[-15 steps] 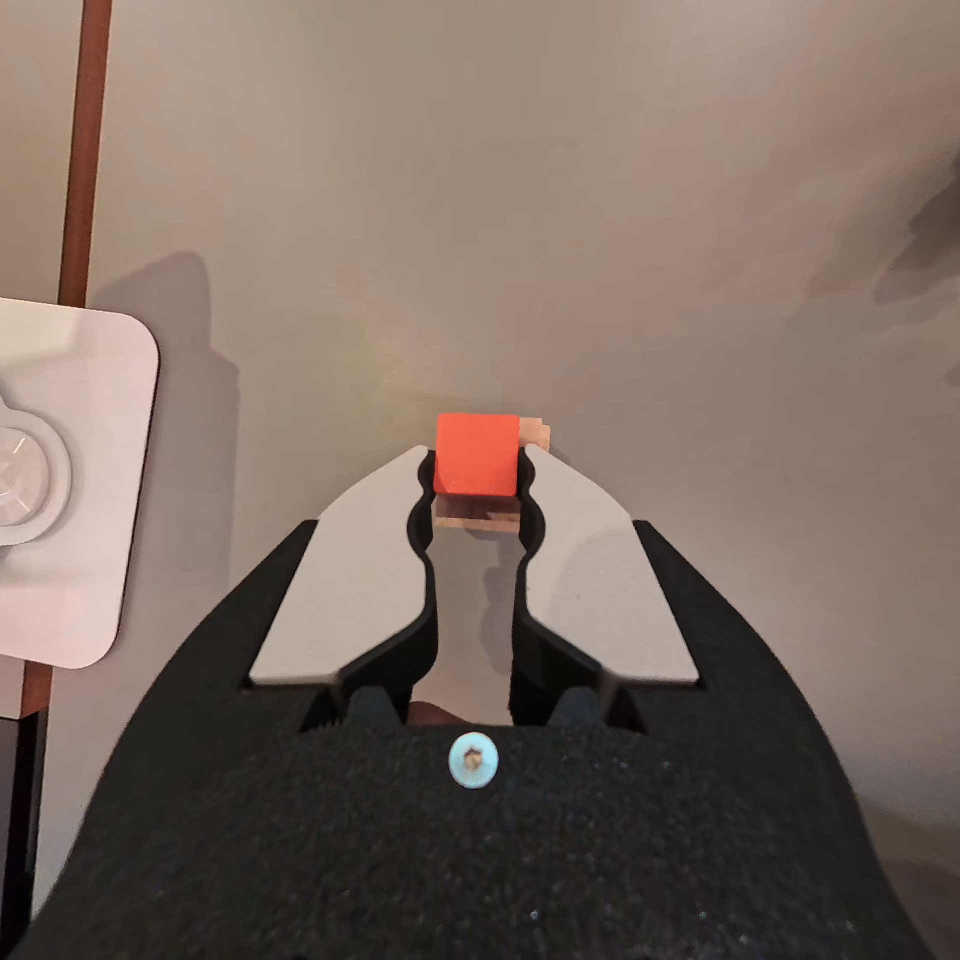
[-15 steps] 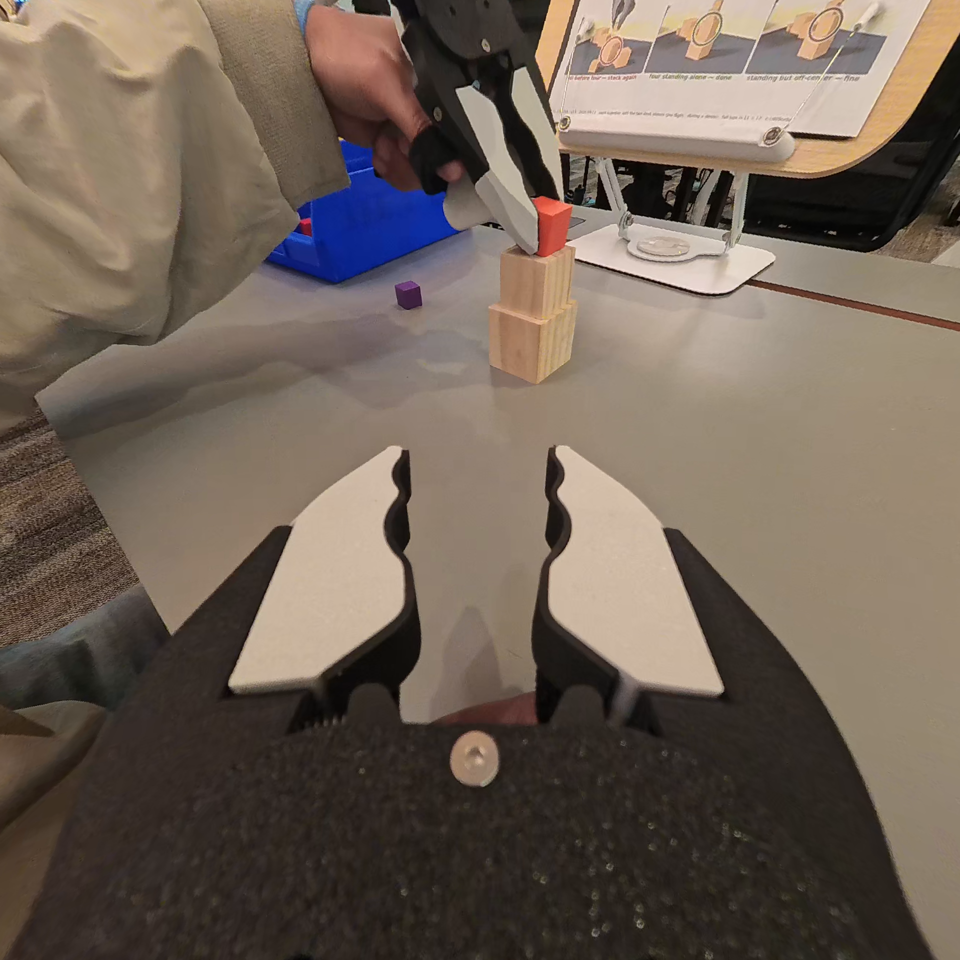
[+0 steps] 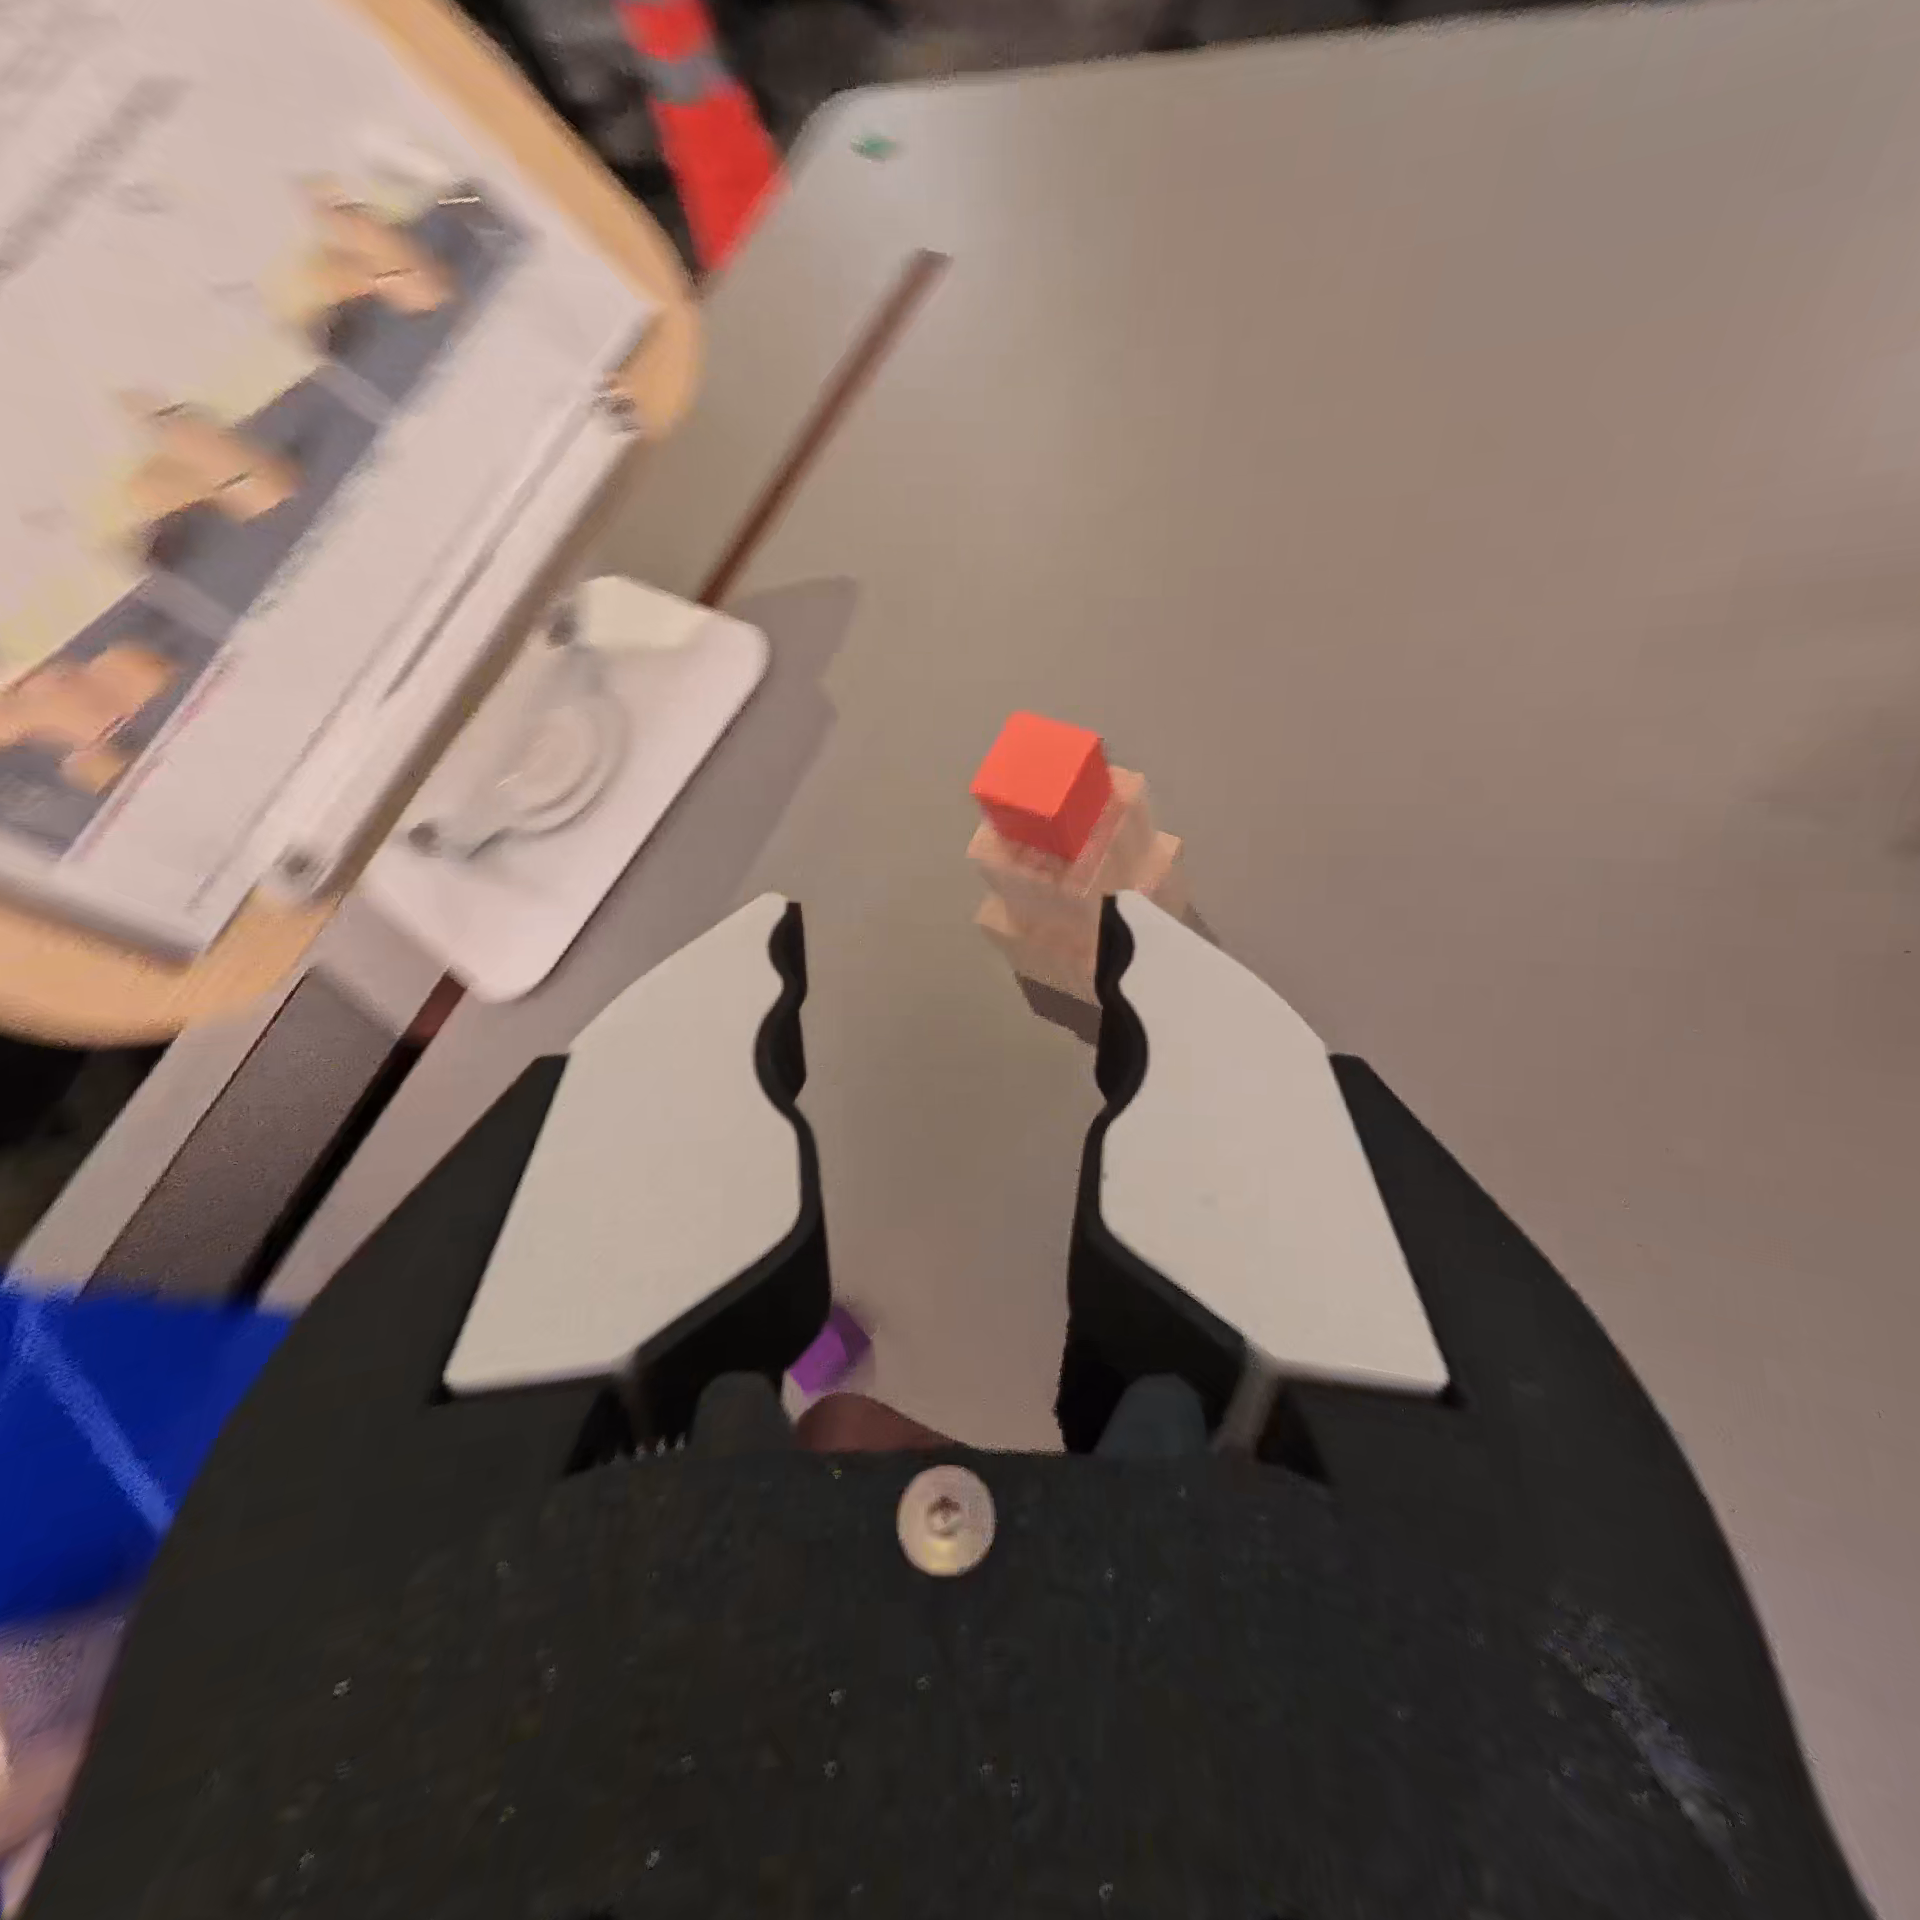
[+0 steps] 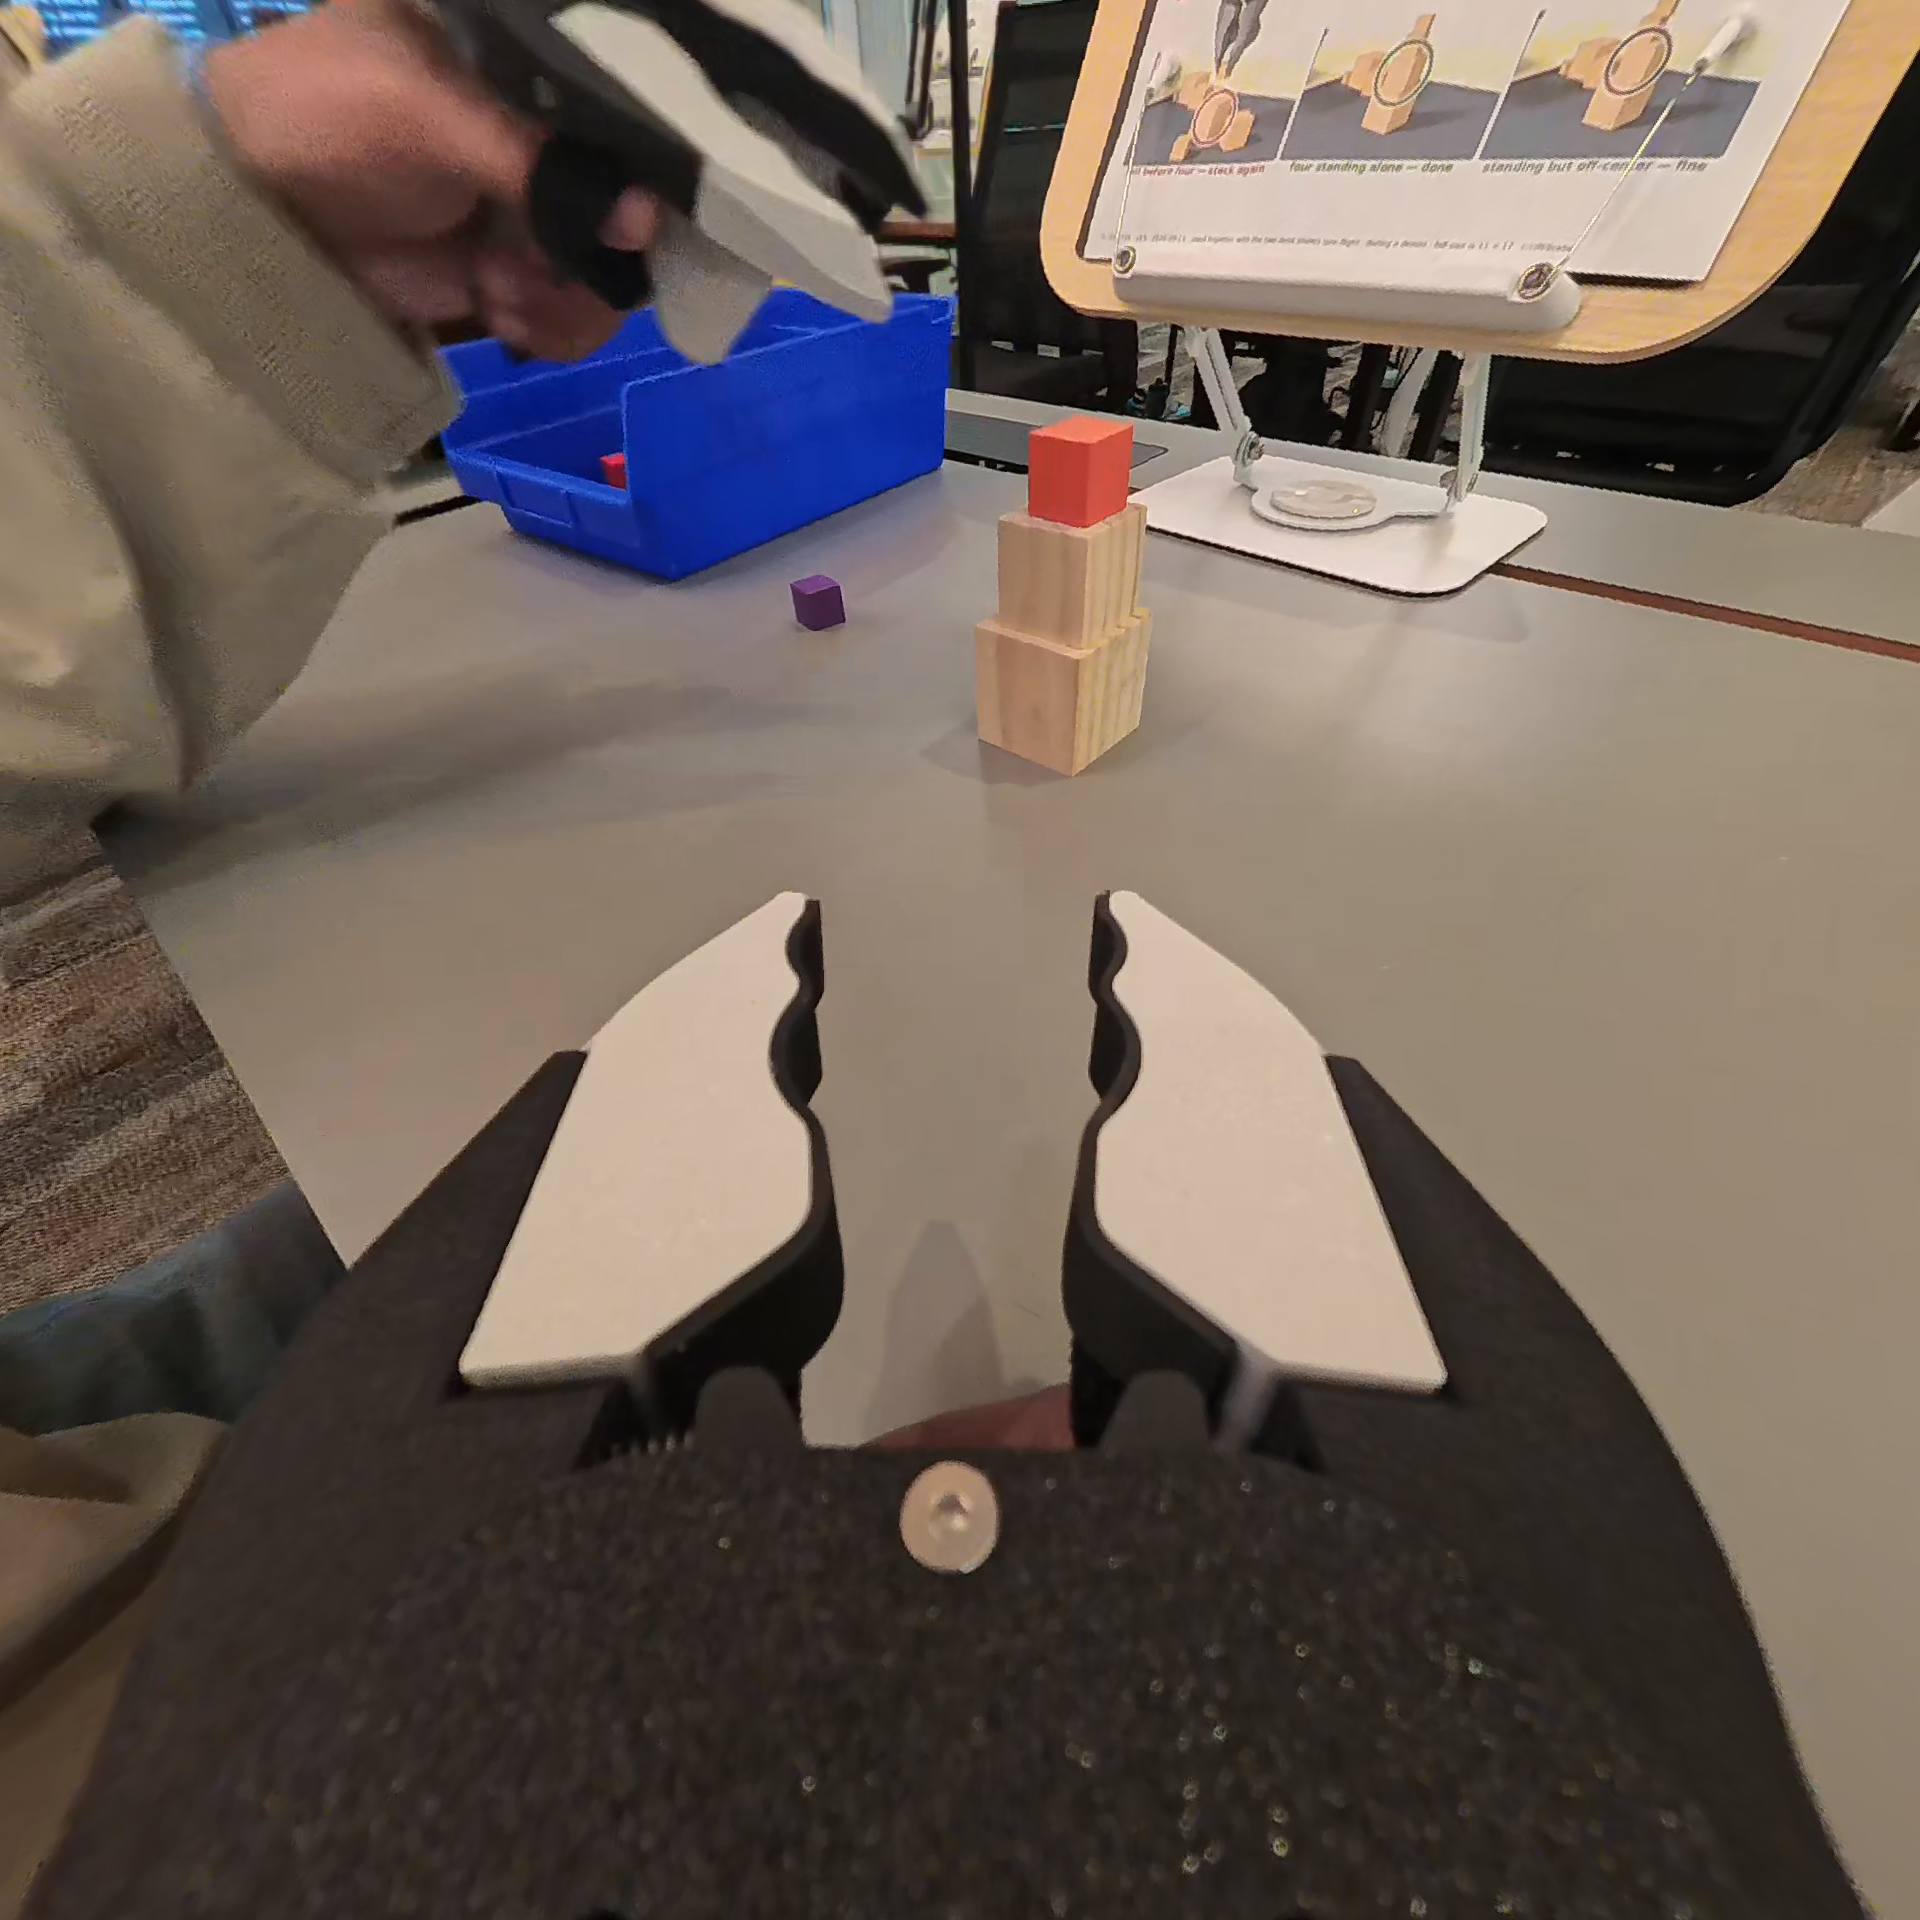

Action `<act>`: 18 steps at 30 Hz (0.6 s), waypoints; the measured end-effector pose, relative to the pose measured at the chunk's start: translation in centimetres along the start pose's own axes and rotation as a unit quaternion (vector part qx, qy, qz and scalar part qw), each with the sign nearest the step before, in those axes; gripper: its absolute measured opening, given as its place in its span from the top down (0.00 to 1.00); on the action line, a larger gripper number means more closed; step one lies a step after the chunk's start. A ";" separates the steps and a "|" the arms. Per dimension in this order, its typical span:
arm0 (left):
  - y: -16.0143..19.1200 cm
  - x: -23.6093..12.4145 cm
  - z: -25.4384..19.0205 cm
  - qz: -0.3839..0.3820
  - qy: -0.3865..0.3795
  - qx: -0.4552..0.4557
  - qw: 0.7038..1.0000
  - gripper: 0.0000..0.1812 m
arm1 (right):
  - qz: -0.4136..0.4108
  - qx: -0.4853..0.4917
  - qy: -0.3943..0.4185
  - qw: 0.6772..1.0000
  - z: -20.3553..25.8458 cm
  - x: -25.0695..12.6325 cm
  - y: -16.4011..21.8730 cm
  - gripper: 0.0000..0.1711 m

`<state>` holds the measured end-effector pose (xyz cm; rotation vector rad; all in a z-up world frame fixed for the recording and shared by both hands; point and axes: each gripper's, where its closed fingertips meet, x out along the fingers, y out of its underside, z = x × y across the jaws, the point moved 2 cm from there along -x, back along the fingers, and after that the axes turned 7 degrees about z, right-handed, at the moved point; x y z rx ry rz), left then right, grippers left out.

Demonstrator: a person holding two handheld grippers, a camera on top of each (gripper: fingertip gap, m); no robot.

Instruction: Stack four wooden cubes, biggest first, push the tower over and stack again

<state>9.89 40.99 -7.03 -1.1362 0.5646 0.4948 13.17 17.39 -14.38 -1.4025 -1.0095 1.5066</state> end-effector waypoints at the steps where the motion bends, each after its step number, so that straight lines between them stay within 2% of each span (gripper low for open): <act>1: 0.9 -1.2 0.0 -0.015 -0.043 -0.040 0.998 0.71 | 0.001 0.003 0.000 1.000 -0.1 0.1 0.0 0.71; 4: 4.8 -4.5 -0.9 -0.044 -0.175 -0.153 0.972 0.74 | 0.006 0.010 0.012 1.000 -0.5 0.3 0.2 0.71; 7: 9.1 -6.2 -4.0 -0.038 -0.249 -0.229 0.940 0.73 | 0.021 0.025 0.051 0.998 -1.7 0.5 0.4 0.71; 12: 12.2 -7.4 -9.7 -0.052 -0.267 -0.309 0.911 0.71 | 0.041 0.040 0.074 0.996 -2.4 1.0 0.4 0.71; 18: 12.6 -7.3 -11.2 -0.046 -0.254 -0.319 0.912 0.71 | 0.044 0.037 0.076 0.995 -2.2 1.0 0.3 0.71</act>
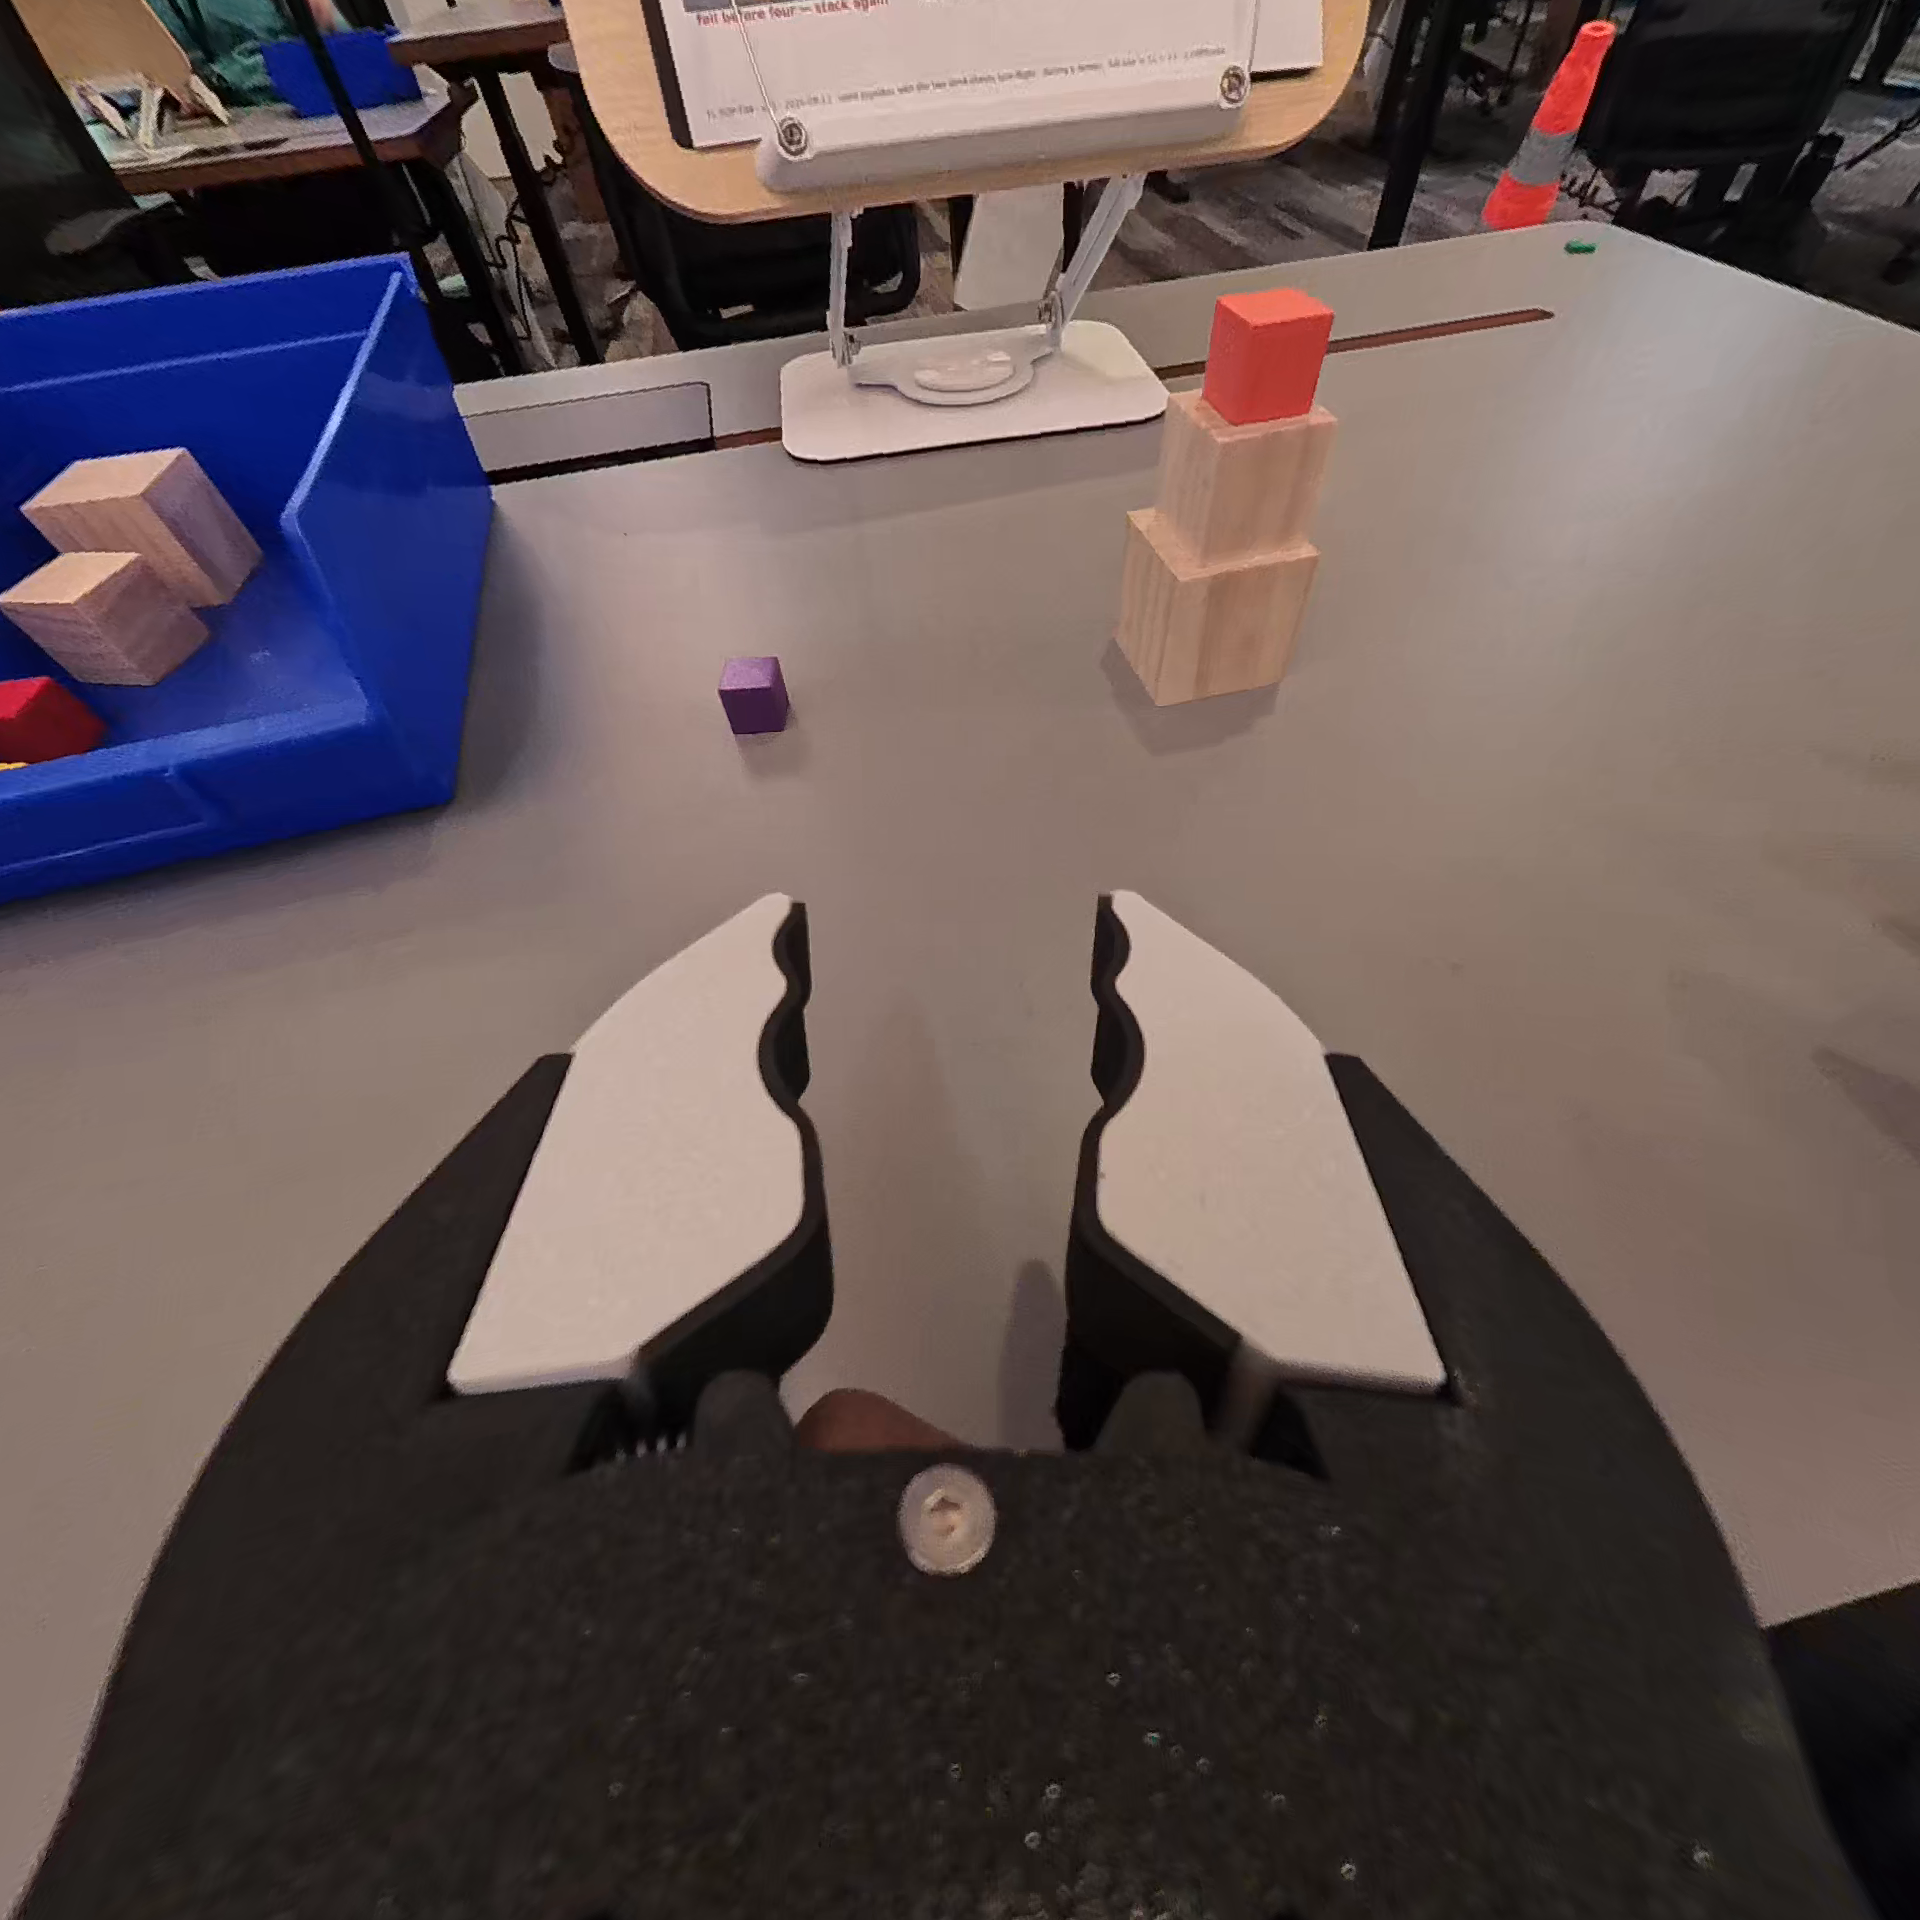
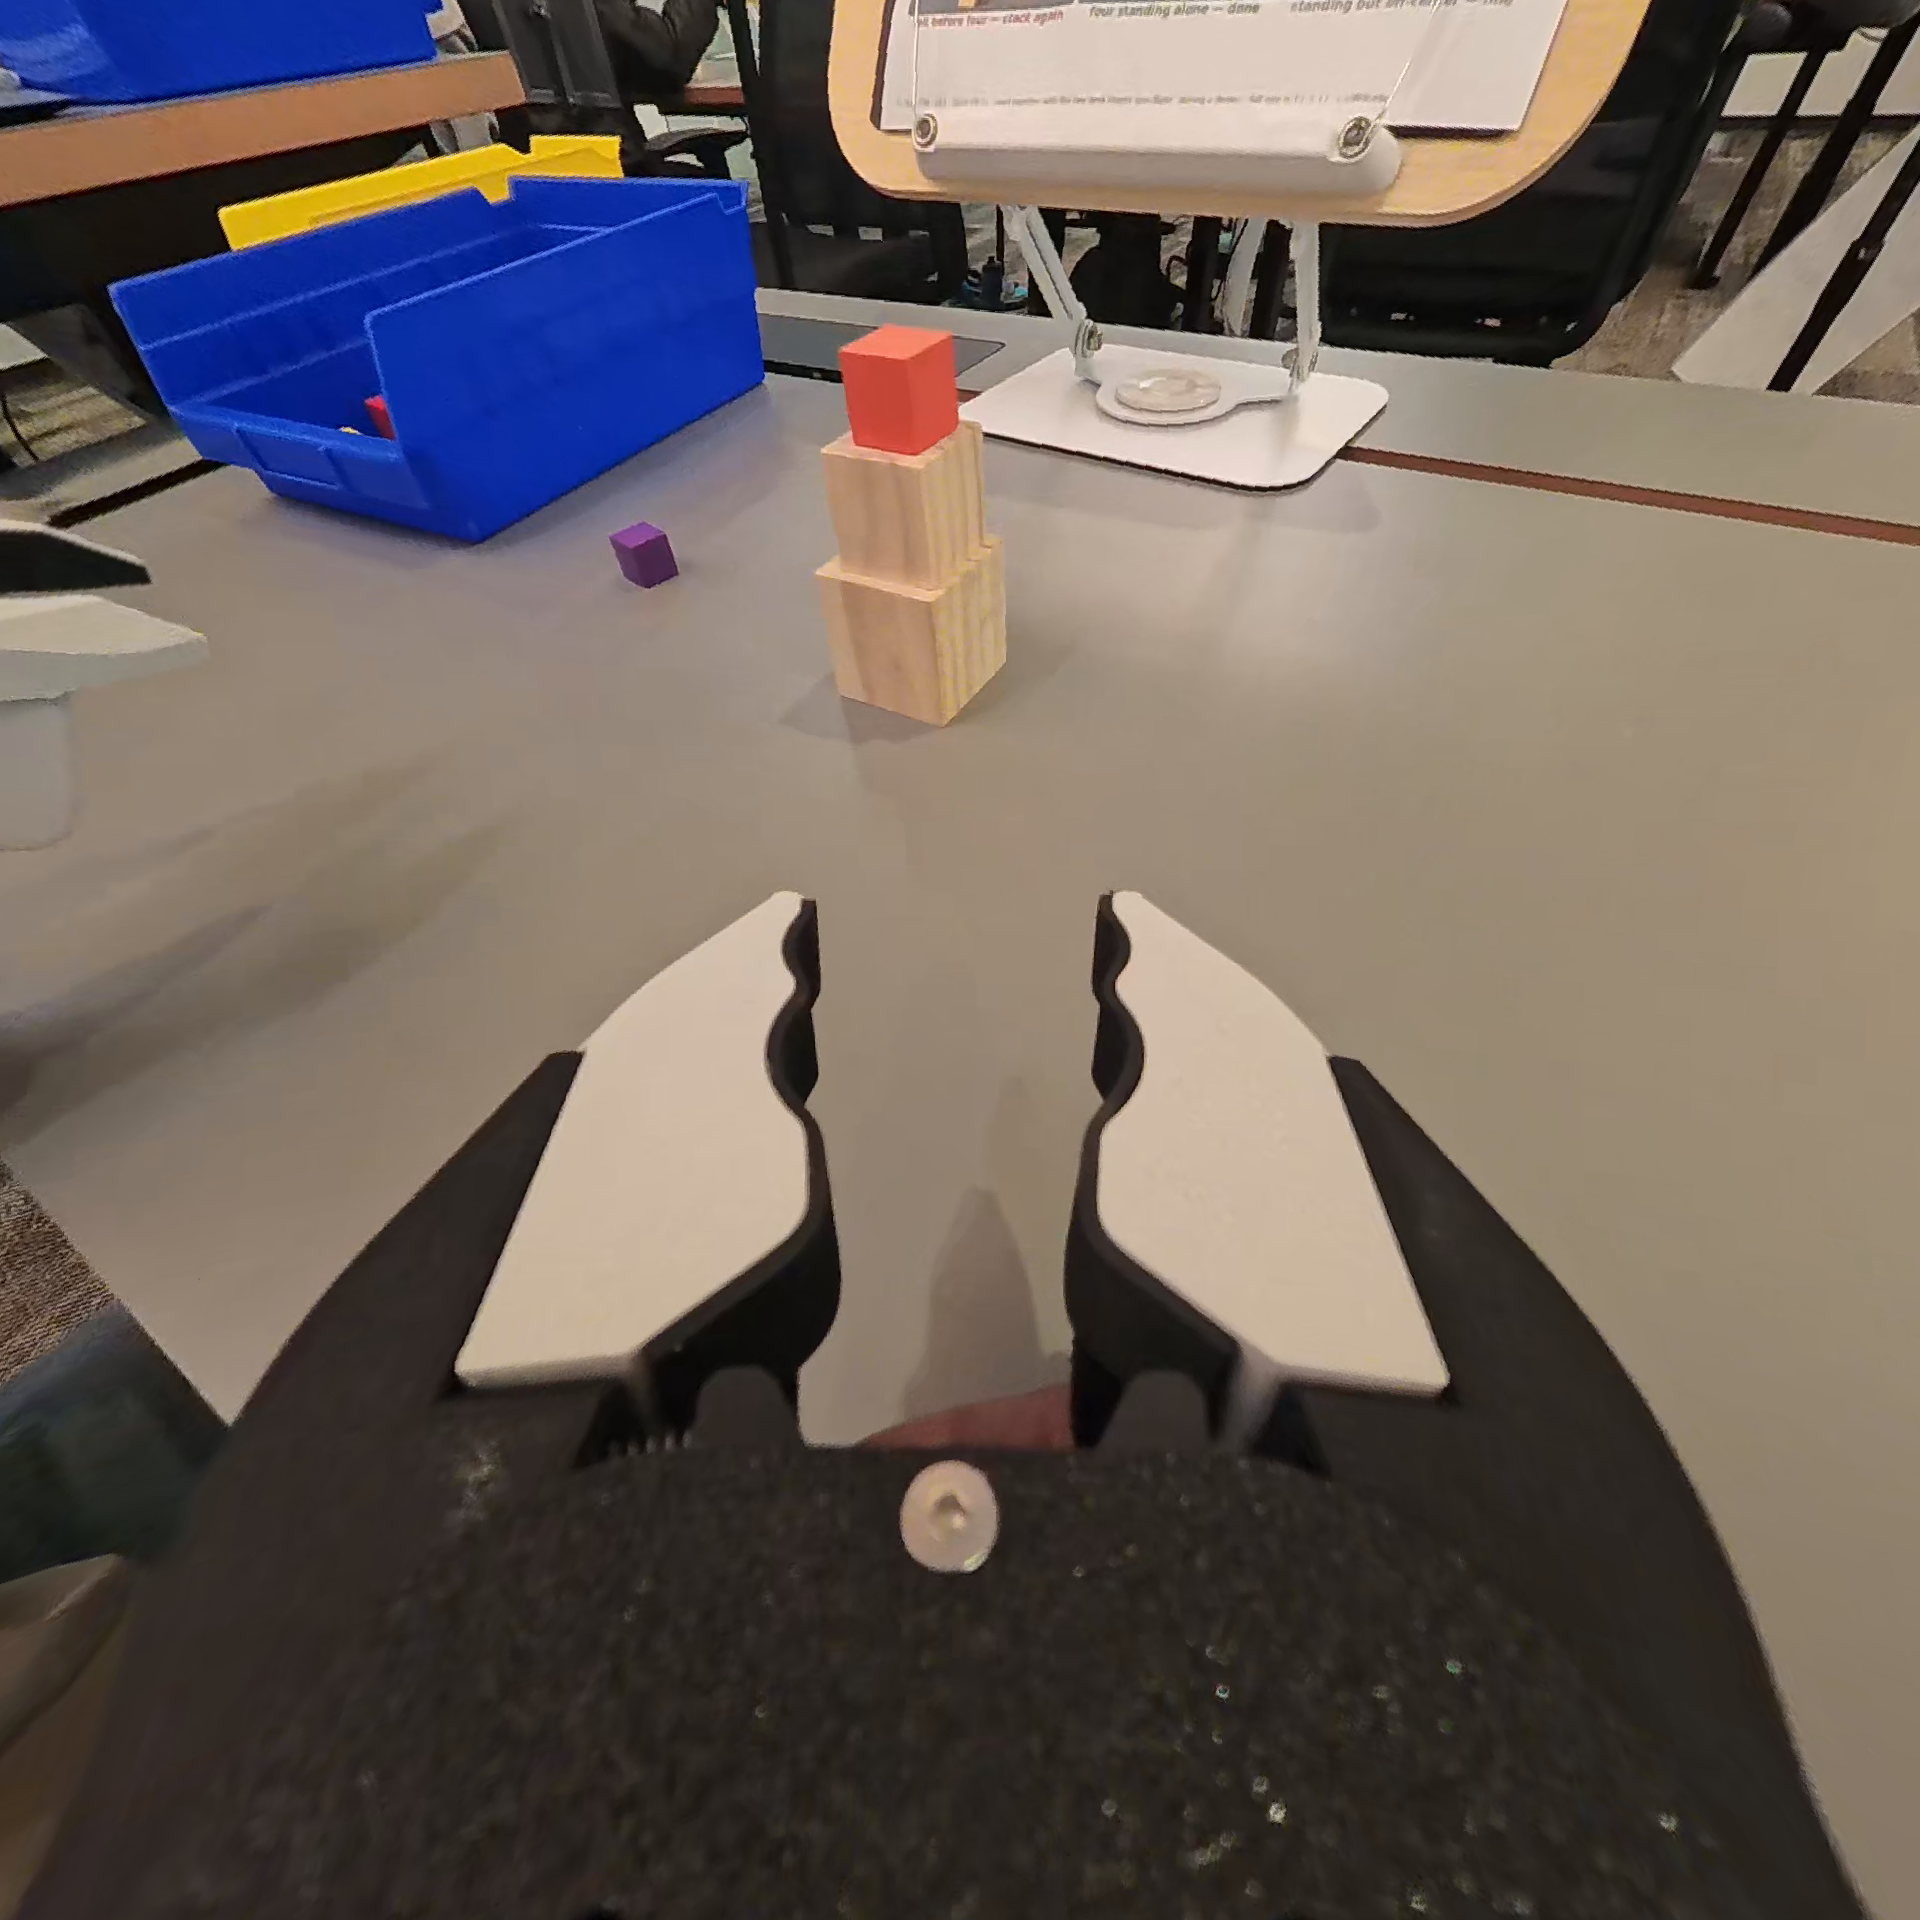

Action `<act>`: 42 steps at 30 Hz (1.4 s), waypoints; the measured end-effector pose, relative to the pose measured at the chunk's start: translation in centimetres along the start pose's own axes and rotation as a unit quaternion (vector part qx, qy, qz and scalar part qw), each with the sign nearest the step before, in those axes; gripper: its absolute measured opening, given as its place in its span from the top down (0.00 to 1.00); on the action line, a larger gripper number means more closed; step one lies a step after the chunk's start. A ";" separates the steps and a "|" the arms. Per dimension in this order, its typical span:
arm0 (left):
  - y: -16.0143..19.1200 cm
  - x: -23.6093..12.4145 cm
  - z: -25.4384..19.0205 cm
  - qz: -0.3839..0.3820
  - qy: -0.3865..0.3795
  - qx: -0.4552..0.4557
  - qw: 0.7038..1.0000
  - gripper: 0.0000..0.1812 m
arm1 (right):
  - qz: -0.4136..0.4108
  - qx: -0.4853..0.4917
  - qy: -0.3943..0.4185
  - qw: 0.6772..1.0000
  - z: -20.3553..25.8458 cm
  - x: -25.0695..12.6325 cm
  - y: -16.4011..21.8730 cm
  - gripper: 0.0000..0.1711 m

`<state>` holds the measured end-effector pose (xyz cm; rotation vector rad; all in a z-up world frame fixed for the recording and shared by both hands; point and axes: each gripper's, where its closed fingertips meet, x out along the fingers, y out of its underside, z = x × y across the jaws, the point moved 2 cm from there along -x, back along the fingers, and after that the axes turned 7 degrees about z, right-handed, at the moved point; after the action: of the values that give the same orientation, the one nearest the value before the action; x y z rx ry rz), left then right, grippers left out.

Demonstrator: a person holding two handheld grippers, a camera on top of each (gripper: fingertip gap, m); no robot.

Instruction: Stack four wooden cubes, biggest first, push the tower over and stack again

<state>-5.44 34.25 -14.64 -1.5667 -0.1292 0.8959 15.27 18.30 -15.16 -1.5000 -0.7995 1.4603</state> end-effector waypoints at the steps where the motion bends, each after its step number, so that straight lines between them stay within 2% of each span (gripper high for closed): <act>1: 0.1 0.1 0.0 0.002 -0.002 0.003 1.000 0.71 | 0.000 -0.002 -0.001 1.000 0.1 0.0 0.0 0.71; 7: 0.4 2.1 1.5 0.049 -0.013 0.015 0.999 0.71 | -0.001 -0.009 -0.011 1.000 0.8 0.1 -0.1 0.71; 17: -0.8 14.8 5.9 0.202 -0.003 0.006 0.979 0.65 | 0.013 -0.034 -0.031 0.999 2.2 0.7 0.5 0.71; 26: -1.0 19.4 7.7 0.228 -0.021 -0.027 0.973 0.66 | 0.013 -0.023 -0.038 0.999 1.7 0.7 0.7 0.72; 27: -1.0 19.7 7.6 0.226 -0.015 -0.025 0.974 0.68 | 0.015 -0.024 -0.038 0.999 1.7 0.7 0.8 0.72; 28: -1.1 19.8 7.5 0.225 -0.006 -0.024 0.974 0.86 | 0.016 -0.024 -0.040 0.999 1.7 0.8 0.8 0.72; 29: -1.2 19.9 7.4 0.224 -0.002 -0.025 0.974 0.88 | 0.017 -0.025 -0.041 0.999 1.8 0.8 0.9 0.72; 34: -2.7 19.0 6.8 0.195 0.018 0.001 0.981 0.88 | 0.018 -0.034 -0.039 0.998 1.9 0.7 0.8 0.72; 37: -5.4 17.1 5.0 0.143 0.062 0.039 0.987 0.88 | 0.017 -0.034 -0.039 0.999 1.7 0.6 0.7 0.72; 39: -7.8 15.5 3.1 0.105 0.102 0.095 0.985 0.88 | 0.017 -0.034 -0.038 0.999 1.6 0.5 0.7 0.73; 42: -11.5 13.1 -0.4 0.057 0.173 0.215 0.960 0.88 | 0.016 -0.036 -0.035 0.999 1.5 0.3 0.6 0.73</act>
<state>8.49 43.89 -10.46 -1.3031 0.3870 0.6686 13.79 18.56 -15.75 -1.5284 -0.8821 1.5287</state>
